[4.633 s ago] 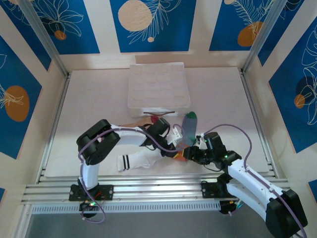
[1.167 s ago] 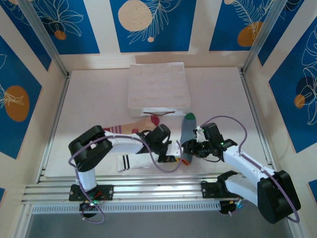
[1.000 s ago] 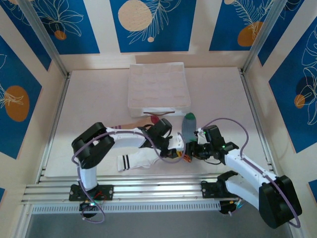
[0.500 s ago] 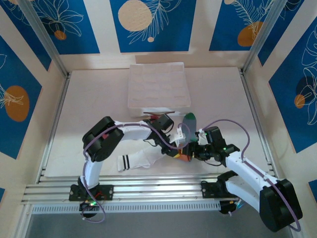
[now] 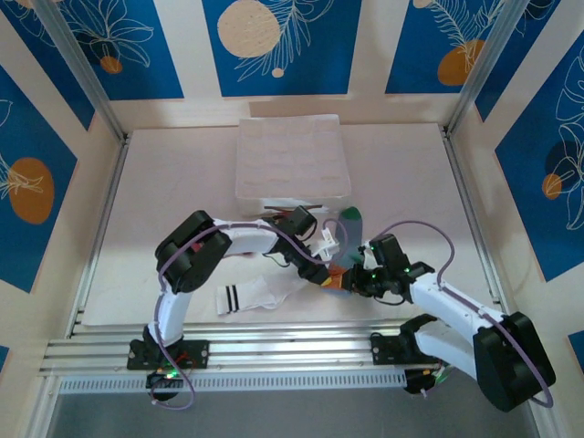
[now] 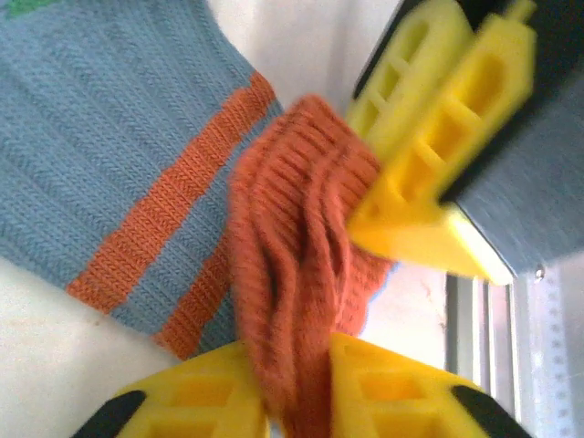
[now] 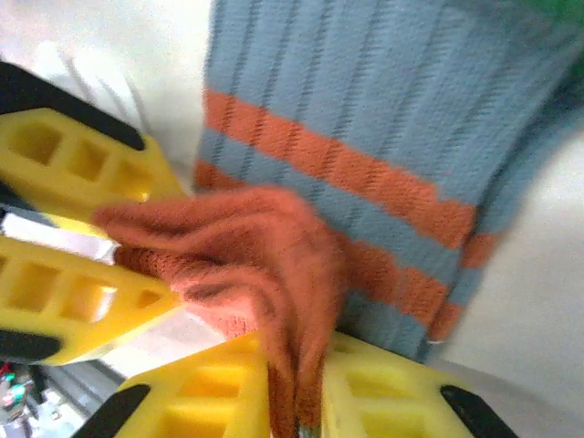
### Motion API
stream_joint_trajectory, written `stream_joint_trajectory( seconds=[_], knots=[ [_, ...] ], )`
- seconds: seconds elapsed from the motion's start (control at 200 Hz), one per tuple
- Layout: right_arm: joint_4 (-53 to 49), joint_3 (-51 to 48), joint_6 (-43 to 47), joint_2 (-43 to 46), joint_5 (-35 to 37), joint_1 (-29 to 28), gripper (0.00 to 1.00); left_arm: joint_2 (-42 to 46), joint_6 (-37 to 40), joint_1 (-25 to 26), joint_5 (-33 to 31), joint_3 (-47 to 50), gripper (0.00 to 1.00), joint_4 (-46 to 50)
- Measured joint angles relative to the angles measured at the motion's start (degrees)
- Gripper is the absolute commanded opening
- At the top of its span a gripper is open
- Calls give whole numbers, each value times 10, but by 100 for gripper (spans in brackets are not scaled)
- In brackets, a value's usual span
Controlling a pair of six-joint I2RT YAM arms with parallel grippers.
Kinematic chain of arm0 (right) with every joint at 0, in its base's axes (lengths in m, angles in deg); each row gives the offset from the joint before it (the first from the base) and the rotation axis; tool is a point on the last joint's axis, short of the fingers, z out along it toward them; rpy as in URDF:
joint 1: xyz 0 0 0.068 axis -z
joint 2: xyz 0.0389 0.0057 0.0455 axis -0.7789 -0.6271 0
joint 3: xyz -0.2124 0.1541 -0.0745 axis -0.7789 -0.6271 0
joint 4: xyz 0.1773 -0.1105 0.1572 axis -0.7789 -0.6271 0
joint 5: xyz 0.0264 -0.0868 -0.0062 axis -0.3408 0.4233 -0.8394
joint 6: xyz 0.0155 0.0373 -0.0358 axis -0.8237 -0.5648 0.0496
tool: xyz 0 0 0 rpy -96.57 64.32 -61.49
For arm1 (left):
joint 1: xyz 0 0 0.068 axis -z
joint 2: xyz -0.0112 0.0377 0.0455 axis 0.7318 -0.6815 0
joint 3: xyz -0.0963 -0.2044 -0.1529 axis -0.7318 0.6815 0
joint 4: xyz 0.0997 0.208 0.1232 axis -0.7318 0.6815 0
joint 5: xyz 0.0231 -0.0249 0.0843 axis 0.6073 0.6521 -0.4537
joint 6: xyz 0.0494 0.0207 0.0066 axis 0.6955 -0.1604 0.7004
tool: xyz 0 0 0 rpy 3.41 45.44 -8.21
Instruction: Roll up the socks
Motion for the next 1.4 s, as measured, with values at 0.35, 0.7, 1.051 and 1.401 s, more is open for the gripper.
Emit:
stream_joint_trajectory(
  seconds=[0.35, 0.7, 1.051, 1.401],
  knots=[
    [-71, 87, -28, -116, 19, 19, 7, 146, 112, 0, -29, 142, 43, -135],
    [-120, 131, -1, -168, 4, 35, 8, 199, 303, 40, -116, 247, 52, -300],
    [-139, 143, 25, -185, -15, 52, 8, 152, 421, 76, -189, 218, 52, -306],
    [-144, 150, 46, -210, -54, 69, 8, 83, 463, 80, -205, 157, 50, -278]
  ],
)
